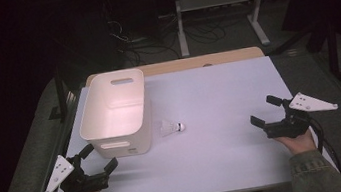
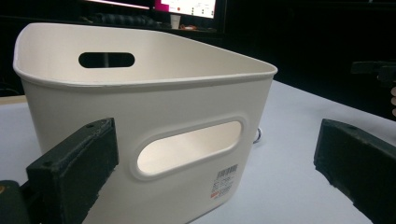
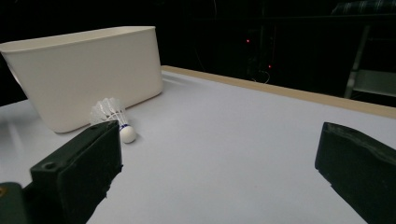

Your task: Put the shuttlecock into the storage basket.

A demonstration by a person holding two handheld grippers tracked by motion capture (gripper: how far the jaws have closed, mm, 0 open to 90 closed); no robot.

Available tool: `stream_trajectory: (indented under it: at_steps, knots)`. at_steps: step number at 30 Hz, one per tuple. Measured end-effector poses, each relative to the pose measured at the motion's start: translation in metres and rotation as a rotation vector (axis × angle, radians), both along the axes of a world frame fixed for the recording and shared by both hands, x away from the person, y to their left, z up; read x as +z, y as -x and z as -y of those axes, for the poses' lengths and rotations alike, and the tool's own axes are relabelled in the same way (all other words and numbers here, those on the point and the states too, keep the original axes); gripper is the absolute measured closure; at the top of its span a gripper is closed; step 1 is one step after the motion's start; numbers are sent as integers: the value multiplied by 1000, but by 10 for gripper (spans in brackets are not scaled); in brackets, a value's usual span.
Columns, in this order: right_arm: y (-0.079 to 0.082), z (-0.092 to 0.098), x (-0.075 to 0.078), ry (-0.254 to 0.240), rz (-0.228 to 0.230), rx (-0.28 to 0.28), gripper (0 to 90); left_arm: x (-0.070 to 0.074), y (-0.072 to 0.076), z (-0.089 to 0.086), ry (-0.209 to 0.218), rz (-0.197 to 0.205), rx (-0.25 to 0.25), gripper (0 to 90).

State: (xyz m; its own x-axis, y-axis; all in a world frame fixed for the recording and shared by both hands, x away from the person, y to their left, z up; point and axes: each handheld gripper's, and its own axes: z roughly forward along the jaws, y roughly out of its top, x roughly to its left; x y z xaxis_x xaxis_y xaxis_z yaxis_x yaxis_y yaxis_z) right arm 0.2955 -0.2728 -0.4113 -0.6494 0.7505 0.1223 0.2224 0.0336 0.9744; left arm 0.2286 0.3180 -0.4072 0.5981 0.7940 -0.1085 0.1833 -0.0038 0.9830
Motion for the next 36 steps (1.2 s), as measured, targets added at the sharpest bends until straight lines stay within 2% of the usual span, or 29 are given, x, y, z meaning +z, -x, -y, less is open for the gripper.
stream_trajectory:
  at_steps: [6,8,16,28,31,36]
  knots:
    - [1,0,-1,-6,-4,-3,0,0,1,0,0,-2,0,0]
    - [0,-1,0,14,-4,-7,0,0,0,-1,-2,-6,0,0]
    - [0,-2,-1,17,-27,-6,0,0,1,-1,8,-5,0,0]
    - [0,-8,5,47,-55,22,0,0,1,0,10,-6,-2,0]
    - [-2,-11,7,55,-71,36,0,0,1,-1,0,2,-4,0]
    - [-8,-17,14,77,-86,65,0,-1,1,0,22,-3,2,0]
